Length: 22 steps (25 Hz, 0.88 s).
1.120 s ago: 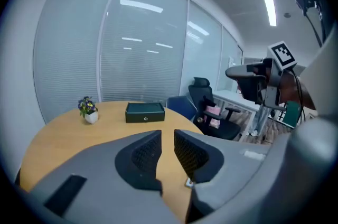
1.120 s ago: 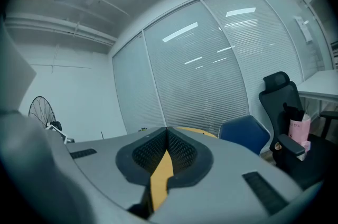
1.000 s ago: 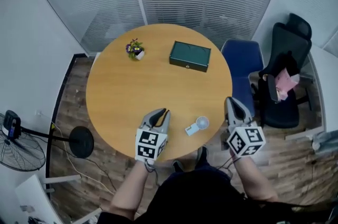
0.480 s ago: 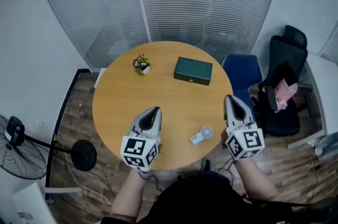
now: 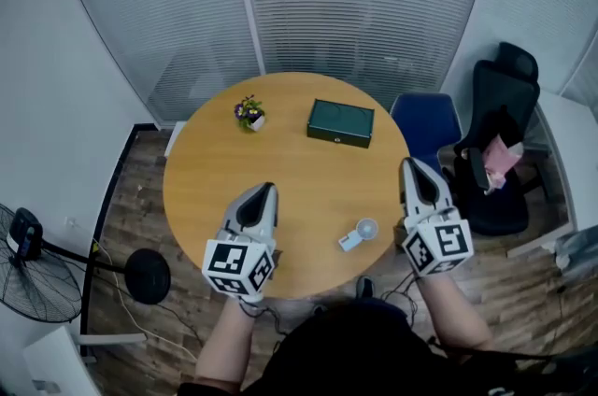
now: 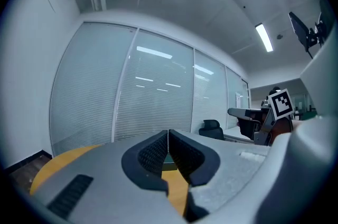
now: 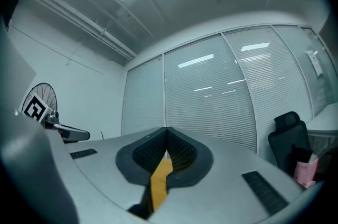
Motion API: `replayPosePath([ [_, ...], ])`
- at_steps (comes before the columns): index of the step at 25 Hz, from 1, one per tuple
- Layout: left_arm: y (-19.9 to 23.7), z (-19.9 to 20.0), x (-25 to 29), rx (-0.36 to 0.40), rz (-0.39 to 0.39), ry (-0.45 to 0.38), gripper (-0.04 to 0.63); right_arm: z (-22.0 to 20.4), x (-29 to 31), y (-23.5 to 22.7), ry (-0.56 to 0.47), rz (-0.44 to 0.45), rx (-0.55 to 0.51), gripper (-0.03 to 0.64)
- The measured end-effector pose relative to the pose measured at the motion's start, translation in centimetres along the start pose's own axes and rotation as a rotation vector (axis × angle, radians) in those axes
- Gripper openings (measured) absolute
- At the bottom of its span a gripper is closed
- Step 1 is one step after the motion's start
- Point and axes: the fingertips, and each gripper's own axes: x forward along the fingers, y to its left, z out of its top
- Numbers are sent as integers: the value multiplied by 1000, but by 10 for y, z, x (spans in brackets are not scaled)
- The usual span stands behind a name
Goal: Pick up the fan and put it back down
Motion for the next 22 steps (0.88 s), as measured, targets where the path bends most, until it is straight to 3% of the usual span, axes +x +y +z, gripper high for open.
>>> replayPosePath([
  [22,-7,-11,9,-30,-16,19,11,4,1,-4,6,11,-39,5],
])
